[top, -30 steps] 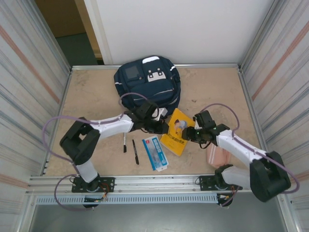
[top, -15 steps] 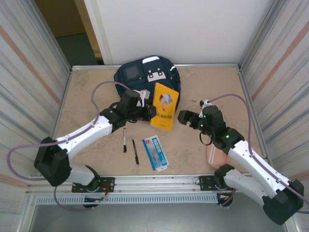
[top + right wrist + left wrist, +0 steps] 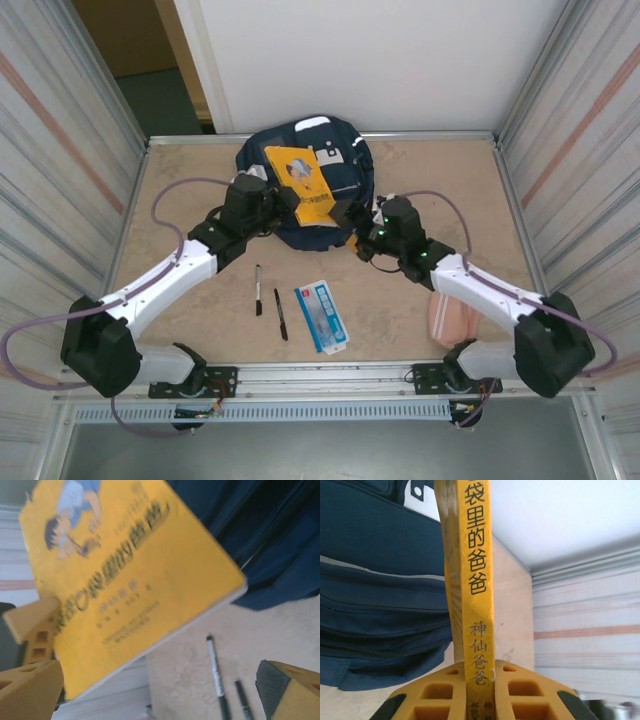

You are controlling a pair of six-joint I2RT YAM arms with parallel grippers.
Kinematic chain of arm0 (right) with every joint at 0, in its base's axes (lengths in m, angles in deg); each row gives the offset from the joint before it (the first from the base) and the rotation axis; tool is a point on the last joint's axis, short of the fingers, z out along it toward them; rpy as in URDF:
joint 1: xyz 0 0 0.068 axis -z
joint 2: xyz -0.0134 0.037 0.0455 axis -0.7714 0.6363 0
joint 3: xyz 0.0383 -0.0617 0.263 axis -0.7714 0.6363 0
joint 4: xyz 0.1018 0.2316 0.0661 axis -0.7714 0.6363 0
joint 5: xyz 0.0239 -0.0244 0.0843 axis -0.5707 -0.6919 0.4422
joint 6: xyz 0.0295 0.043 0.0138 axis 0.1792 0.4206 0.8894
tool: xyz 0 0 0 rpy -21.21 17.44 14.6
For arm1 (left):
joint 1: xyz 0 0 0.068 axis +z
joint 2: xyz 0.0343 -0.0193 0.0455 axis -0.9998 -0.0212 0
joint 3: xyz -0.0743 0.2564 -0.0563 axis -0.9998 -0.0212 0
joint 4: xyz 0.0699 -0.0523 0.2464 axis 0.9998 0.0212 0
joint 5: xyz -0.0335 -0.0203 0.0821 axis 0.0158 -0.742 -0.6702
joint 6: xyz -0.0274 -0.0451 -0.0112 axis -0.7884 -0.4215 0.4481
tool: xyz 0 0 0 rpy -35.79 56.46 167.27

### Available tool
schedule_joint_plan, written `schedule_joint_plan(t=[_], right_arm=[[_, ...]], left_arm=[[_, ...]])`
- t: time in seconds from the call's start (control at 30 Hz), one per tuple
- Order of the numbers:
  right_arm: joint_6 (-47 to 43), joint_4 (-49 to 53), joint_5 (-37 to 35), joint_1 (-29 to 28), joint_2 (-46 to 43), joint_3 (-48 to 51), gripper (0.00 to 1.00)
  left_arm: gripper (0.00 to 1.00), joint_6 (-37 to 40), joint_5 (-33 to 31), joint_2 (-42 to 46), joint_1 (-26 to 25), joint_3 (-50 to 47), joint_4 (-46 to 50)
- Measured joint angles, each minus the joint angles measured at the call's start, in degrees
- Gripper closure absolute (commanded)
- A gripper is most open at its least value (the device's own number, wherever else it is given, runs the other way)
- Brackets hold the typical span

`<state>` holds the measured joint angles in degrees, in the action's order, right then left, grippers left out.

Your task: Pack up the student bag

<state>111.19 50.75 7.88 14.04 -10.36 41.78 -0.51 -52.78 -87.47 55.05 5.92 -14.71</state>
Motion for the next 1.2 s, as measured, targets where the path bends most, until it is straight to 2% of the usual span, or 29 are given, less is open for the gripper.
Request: schedule_joint_plan(t=[0.17,0.27,0.37,0.43,0.5,0.63,0.7,0.77,0.93,1.0,1.1,1.2], right_arm=[[4.98,-3.96,1.05,-1.03,6.4,-2.67,0.0],[7.15,-7.06,1.03,-0.92,8.46,-2.69,0.05],[9.57,-10.12,0.81,-0.7,9.94,-2.73,0.24],[12.07,-13.64,0.57,-0.66,11.08,-2.78,0.33],[14.67,-17.77,0.09,-0.68,12.66,-2.78,0.51],[18.36,-23.32,-1.44,-0.72,15.02,-2.75,0.77],[19.06,-24.63,-2.54,-0.81,15.06,-2.78,0.94],[19.56,-25.07,-3.41,-0.83,15.06,-2.78,0.98],[18.25,-22.97,-4.22,-1.33,15.02,-2.78,1.0],[16.87,-21.64,-5.05,-1.36,14.82,-2.78,1.0],[14.03,-18.45,-5.6,-0.83,13.75,-2.78,0.99],[10.47,-14.01,-6.75,0.15,10.71,-2.78,0.99]], left_arm=[[1.0,-6.67,-1.03,3.74,0.04,-5.16,-4.26],[1.0,-10.08,-1.64,5.9,0.04,-8.24,-6.58],[1.0,-12.9,-1.66,6.88,0.04,-10.19,-8.44],[1.0,-14.27,-1.6,6.93,0.04,-10.82,-9.07],[1.0,-15.19,-1.6,6.93,0.04,-11.28,-9.57],[1.0,-16.37,-1.88,6.93,0.33,-11.58,-10.58],[1.0,-17.31,-1.95,6.93,0.55,-12.37,-10.6],[1.0,-18.25,-2.32,6.93,0.63,-13.6,-10.78],[0.69,-20.26,-2.75,7.04,0.63,-16.02,-12.37],[0.61,-20.5,-2.78,7.26,0.7,-16.9,-12.98],[0.56,-18.08,-2.78,7.48,1.11,-17.27,-12.68],[0.49,-9.11,-3.74,7.72,1.2,-16.92,-10.73]])
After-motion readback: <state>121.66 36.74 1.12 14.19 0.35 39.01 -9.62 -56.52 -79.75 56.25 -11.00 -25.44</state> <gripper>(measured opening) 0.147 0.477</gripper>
